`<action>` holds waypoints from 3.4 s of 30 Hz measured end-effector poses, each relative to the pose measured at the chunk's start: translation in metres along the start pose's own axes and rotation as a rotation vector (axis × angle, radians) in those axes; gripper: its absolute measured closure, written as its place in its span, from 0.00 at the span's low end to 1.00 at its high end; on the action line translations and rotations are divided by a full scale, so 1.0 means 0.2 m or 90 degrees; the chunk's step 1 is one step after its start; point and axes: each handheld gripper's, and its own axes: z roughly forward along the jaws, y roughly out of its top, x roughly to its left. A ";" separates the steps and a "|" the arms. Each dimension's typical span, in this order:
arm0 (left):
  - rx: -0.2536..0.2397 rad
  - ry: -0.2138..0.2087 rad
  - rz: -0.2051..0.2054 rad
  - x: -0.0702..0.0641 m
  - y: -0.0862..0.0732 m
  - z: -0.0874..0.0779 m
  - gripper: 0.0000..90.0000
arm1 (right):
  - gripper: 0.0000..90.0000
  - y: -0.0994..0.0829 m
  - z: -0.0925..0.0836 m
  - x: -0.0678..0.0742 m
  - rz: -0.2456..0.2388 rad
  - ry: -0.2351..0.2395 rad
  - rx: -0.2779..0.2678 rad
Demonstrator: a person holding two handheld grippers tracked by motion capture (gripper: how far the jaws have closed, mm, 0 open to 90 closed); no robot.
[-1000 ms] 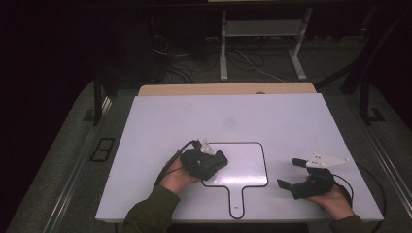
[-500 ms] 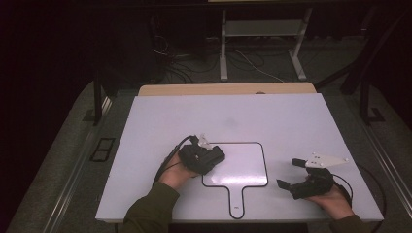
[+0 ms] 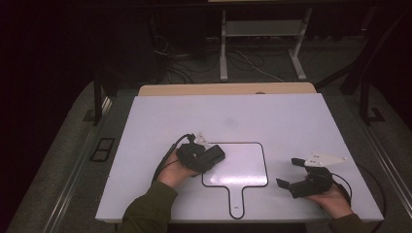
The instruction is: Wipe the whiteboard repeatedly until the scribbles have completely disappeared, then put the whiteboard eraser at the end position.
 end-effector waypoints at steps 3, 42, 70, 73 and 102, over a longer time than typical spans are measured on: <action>-0.007 -0.006 0.002 0.00 0.01 -0.01 0.44 | 0.00 0.00 0.00 0.00 0.001 0.000 0.000; -0.040 -0.020 0.013 0.14 0.27 0.04 0.43 | 0.00 -0.01 0.00 0.01 0.011 0.016 -0.007; -0.034 0.015 -0.018 0.46 0.55 0.31 0.43 | 0.00 -0.01 -0.01 0.00 0.015 0.020 -0.013; -0.024 0.025 -0.014 0.47 0.58 0.35 0.43 | 0.00 -0.02 -0.01 -0.01 0.017 0.019 -0.013; -0.074 0.009 -0.060 0.50 0.62 0.46 0.33 | 0.00 -0.02 -0.01 -0.01 0.016 0.021 -0.012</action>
